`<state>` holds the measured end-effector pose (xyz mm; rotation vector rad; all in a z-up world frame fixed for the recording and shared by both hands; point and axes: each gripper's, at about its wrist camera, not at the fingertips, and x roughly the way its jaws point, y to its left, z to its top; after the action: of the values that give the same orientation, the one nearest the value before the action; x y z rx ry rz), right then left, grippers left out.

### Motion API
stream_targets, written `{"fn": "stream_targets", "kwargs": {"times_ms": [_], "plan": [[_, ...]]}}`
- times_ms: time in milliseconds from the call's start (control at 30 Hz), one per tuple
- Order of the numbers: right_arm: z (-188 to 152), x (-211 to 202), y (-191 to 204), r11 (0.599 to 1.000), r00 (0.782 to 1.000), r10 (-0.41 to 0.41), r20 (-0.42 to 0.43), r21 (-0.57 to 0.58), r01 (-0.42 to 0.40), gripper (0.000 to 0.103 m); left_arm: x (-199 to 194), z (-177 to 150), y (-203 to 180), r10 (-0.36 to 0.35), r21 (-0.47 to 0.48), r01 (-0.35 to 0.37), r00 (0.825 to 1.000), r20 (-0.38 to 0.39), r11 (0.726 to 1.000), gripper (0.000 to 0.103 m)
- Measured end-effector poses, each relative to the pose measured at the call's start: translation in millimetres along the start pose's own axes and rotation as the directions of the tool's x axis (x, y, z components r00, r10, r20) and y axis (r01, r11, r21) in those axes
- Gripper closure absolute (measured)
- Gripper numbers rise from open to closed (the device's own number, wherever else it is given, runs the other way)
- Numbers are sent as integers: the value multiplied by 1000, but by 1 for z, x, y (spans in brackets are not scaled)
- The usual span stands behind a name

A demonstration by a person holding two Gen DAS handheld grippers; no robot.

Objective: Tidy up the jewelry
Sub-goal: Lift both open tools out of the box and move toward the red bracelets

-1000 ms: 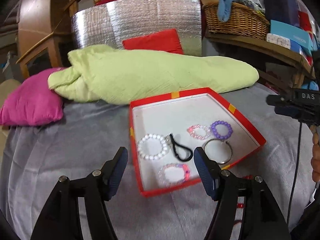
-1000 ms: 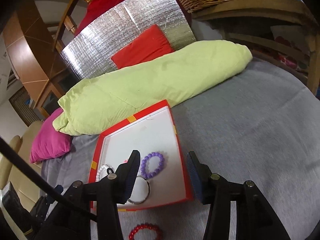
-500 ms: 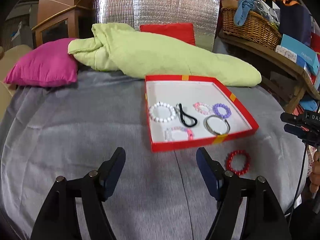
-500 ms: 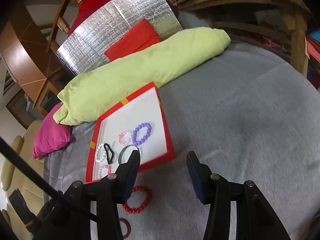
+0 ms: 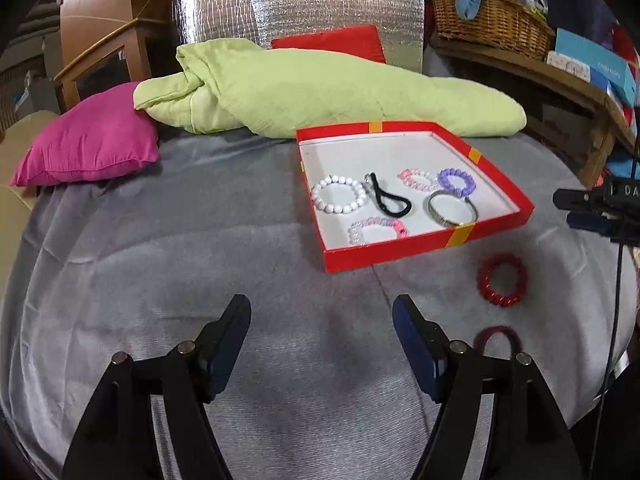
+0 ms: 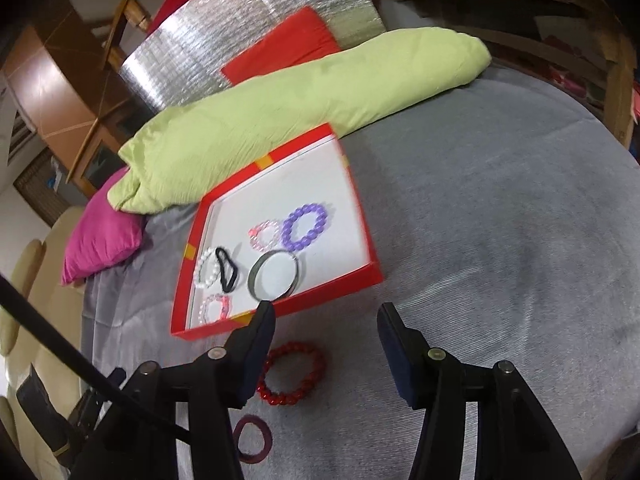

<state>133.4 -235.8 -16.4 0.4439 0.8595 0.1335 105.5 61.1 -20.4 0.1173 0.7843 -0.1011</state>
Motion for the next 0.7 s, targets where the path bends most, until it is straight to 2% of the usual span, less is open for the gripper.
{"fn": "stream_targets", "kwargs": {"times_ms": [267,700], "plan": [[-4,4,2,999,999,-1,-37,-34,0,45,11,-5,-5,25,27,-24,999,-40,999,29],[1,3,-31,999,997,-20,-77,31,22,45,20,-3,-32,25,104,-20,998,-49,994,29]]}}
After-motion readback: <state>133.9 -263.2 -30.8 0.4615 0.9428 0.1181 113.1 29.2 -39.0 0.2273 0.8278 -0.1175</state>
